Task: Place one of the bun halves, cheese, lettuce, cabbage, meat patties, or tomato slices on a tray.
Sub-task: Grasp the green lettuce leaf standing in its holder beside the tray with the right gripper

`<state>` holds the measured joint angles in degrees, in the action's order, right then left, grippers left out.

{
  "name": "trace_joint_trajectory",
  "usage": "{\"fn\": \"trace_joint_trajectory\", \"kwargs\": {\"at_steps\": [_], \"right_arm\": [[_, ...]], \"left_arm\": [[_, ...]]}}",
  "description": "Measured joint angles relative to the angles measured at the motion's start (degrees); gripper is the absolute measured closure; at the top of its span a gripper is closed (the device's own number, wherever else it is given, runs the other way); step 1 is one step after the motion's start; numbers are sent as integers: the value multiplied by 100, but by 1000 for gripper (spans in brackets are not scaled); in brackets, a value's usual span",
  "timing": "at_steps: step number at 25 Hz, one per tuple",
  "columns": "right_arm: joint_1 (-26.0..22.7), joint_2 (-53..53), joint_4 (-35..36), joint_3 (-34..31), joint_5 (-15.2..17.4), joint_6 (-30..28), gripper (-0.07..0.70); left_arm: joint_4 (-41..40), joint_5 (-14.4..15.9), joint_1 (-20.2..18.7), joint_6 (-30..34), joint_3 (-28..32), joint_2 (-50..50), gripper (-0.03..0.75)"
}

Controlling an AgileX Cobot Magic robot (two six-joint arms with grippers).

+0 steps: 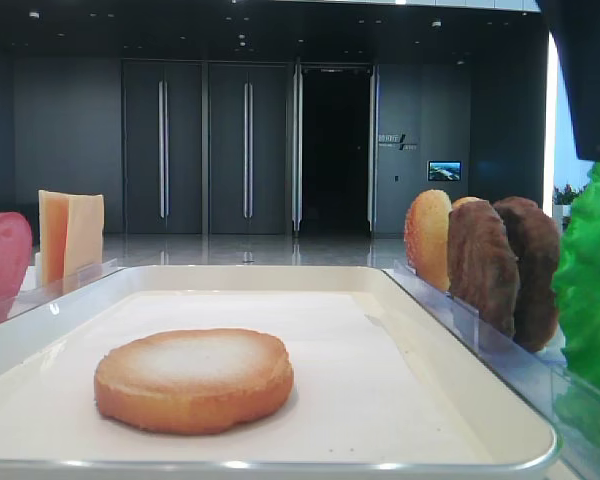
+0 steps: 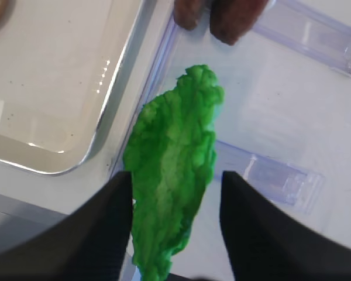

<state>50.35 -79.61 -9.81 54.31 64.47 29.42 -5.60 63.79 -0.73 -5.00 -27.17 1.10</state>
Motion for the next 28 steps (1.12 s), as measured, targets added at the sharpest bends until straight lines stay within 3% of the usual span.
{"fn": "trace_joint_trajectory", "kwargs": {"at_steps": [15,28], "right_arm": [[0,0,-30,0,-33,-12,589],[0,0,81,188,249,-68,596]], "left_arm": [[0,0,0,0,0,0,181],[0,0,0,0,0,0,181]]}}
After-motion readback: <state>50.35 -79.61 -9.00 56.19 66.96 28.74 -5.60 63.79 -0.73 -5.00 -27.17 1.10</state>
